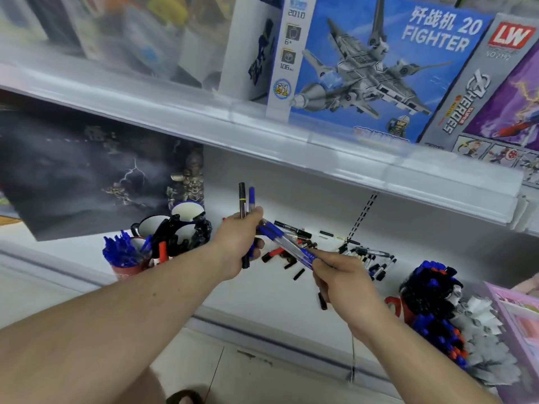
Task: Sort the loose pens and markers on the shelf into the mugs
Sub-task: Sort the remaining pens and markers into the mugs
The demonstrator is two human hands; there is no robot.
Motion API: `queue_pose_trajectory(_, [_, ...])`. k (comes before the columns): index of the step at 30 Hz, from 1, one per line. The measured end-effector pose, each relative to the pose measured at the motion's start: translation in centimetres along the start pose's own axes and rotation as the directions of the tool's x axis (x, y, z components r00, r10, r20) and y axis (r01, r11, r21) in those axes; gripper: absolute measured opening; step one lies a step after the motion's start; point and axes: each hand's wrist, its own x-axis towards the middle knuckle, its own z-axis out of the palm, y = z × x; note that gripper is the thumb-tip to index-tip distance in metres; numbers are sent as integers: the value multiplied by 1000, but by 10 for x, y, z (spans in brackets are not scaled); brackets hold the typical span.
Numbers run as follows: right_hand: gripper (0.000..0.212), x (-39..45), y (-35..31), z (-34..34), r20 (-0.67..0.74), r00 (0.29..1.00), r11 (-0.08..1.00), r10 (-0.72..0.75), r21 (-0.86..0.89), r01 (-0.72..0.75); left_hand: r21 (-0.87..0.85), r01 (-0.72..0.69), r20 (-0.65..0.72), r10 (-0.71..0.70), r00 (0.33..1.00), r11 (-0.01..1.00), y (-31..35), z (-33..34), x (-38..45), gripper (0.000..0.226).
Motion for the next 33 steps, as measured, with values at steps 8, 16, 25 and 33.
queue_pose_trajectory(8, [27, 28, -20, 23, 24, 999, 995, 40, 88, -42, 286, -90, 141, 51, 989, 954, 17, -69, 14, 18])
queue_pose_trajectory(16, [12, 59, -33, 90, -29, 989, 990, -143, 2, 143, 483, -117, -44, 158, 987, 868, 44, -153, 13, 12])
queue_pose_trajectory(25, [16, 112, -41, 177, 225, 826, 642, -517, -536, 548, 49, -91, -345, 102, 933, 995, 43, -242, 15, 29])
queue_pose_trajectory(33, [16, 148, -39, 273, 418, 841, 408, -343, -740, 535, -69, -118, -328, 90, 941, 991, 42, -260, 18, 19])
